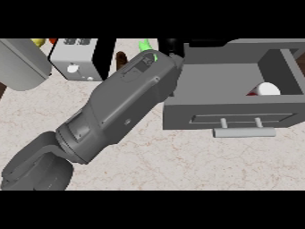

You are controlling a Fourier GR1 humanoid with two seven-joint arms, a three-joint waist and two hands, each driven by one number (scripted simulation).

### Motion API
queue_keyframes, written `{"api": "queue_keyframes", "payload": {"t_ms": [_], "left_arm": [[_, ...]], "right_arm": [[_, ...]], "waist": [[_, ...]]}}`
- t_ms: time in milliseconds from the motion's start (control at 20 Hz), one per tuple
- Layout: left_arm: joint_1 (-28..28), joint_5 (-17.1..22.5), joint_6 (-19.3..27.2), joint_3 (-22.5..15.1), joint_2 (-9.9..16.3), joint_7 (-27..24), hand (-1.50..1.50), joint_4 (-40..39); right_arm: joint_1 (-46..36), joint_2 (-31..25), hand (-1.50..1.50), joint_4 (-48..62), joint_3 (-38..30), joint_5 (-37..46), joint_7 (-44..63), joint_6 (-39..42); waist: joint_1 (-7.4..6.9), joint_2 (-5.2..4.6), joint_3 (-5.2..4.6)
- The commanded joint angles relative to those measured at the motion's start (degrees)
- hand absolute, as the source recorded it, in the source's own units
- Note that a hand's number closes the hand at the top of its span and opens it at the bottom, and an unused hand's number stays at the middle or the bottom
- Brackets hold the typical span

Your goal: Pick up the can, place it into the drawer and close the drawer

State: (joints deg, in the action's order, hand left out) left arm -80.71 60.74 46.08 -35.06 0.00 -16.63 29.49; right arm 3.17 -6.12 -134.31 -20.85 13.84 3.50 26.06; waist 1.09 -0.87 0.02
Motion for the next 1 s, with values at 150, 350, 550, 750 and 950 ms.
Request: {"api": "queue_keyframes", "payload": {"t_ms": [150, 350, 550, 750, 950], "left_arm": [[-1.7, -0.7, -0.4, 1.7, 0.0, 2.3, -1.5, -1.4], [-1.3, -1.9, -0.4, 1.7, 1.2, 5.0, -1.5, 0.0], [3.0, -3.8, 0.4, 0.8, 2.4, 5.2, -1.5, 3.8], [2.1, -5.0, 1.0, 1.5, 4.4, 5.8, -1.5, 3.9], [4.4, -5.7, -0.4, 0.8, 7.7, 9.0, -1.5, 7.6]], "right_arm": [[-9.6, -0.1, -1.5, 9.9, 12.0, 20.8, -2.8, -6.8], [-13.7, 0.6, -1.5, 17.4, 17.1, 29.3, -4.1, -11.5], [-18.3, -0.6, -1.5, 24.4, 19.3, 34.6, -4.8, -13.8], [-21.9, -1.5, -1.5, 36.1, 23.1, 41.8, -8.5, -18.3], [-26.3, -3.9, -1.5, 45.4, 24.3, 46.7, -10.4, -20.7]], "waist": [[-1.77, 0.34, -0.02], [-2.27, 0.66, -0.03], [-2.54, 0.97, -0.04], [-2.82, 0.71, -0.01], [-3.54, 0.79, -0.02]]}}
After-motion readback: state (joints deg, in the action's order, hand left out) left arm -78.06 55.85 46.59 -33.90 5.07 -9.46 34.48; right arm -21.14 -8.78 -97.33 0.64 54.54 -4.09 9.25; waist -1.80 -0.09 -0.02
